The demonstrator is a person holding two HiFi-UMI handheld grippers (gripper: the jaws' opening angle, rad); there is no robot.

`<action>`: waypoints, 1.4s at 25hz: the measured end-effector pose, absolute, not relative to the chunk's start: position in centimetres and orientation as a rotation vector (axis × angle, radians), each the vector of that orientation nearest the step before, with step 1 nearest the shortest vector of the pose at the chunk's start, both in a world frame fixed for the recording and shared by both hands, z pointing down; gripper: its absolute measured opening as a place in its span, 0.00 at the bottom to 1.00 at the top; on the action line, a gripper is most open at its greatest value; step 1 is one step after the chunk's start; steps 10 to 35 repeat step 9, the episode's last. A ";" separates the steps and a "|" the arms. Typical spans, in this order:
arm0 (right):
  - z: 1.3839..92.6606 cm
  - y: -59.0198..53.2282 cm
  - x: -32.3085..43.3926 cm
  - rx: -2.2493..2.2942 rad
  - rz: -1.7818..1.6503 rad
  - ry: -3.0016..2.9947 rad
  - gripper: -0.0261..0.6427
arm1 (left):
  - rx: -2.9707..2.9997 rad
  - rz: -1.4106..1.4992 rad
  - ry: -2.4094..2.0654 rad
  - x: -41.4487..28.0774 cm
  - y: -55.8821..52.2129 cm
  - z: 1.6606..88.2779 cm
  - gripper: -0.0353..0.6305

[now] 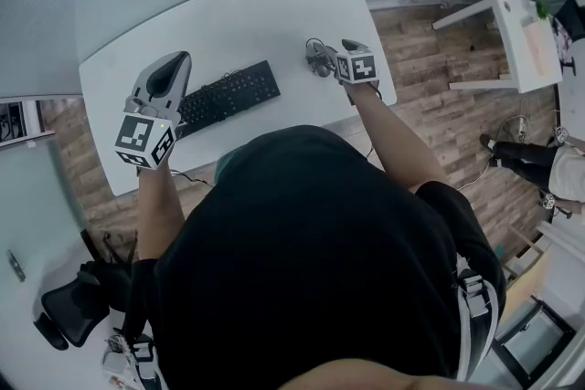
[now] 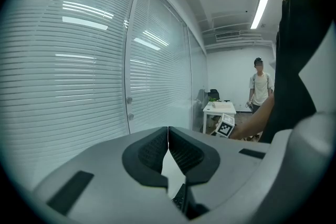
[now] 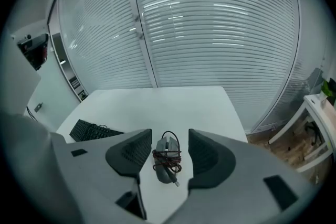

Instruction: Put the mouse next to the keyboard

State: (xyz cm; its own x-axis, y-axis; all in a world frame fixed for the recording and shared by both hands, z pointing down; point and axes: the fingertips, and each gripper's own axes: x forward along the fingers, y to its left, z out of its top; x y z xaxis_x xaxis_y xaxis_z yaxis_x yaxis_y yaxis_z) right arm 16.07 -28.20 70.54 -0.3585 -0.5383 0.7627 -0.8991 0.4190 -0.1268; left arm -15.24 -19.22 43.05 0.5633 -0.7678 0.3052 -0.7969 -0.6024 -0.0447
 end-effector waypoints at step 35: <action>65.1 -28.7 15.0 1.241 0.683 -2.181 0.31 | 2.694 0.444 -1.356 -14.9 -18.0 42.6 0.09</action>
